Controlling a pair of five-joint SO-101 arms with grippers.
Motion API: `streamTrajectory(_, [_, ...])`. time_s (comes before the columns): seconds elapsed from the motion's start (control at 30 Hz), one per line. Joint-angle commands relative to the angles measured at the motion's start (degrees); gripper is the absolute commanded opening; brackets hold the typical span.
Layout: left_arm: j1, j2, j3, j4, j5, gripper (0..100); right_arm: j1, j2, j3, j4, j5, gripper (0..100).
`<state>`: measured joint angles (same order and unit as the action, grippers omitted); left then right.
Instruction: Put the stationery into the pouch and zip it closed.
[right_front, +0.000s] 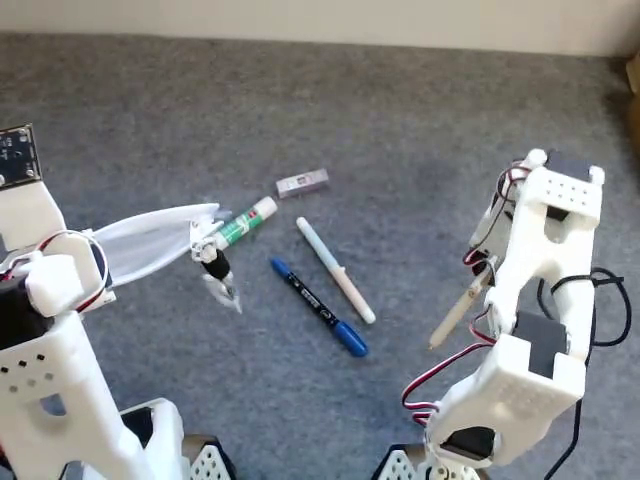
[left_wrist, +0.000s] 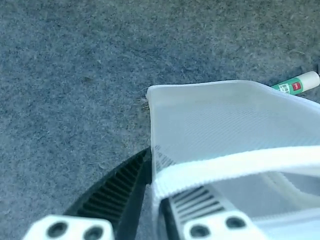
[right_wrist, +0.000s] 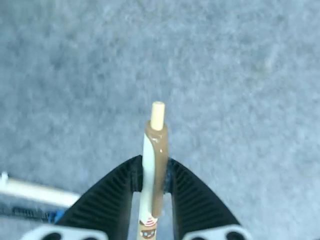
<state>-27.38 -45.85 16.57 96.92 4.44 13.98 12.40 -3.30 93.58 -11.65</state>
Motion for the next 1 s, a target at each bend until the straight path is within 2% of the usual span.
streamTrajectory(0.0, [-0.04, 0.57, -0.22, -0.79, 0.53, 1, -1.36, -0.57, -6.81, 6.2, 2.9, 0.6])
streamTrajectory(0.13, [0.66, 0.57, -0.22, -0.7, 0.53, 1, -1.36, -2.95, -8.57, 7.34, 4.48, 0.6])
streamTrajectory(0.33, [2.77, 0.31, -0.22, -0.53, 0.53, 1, -3.47, -19.65, -5.58, 7.25, 4.48, 0.5])
streamTrajectory(0.53, [2.68, 0.31, -0.22, -0.53, 0.53, 1, -10.15, -33.27, 0.92, 7.25, 4.22, 0.5])
streamTrajectory(0.97, [2.51, 0.31, -0.22, -0.53, 0.53, 1, -19.21, -44.97, 2.15, 7.25, 4.04, 0.5])
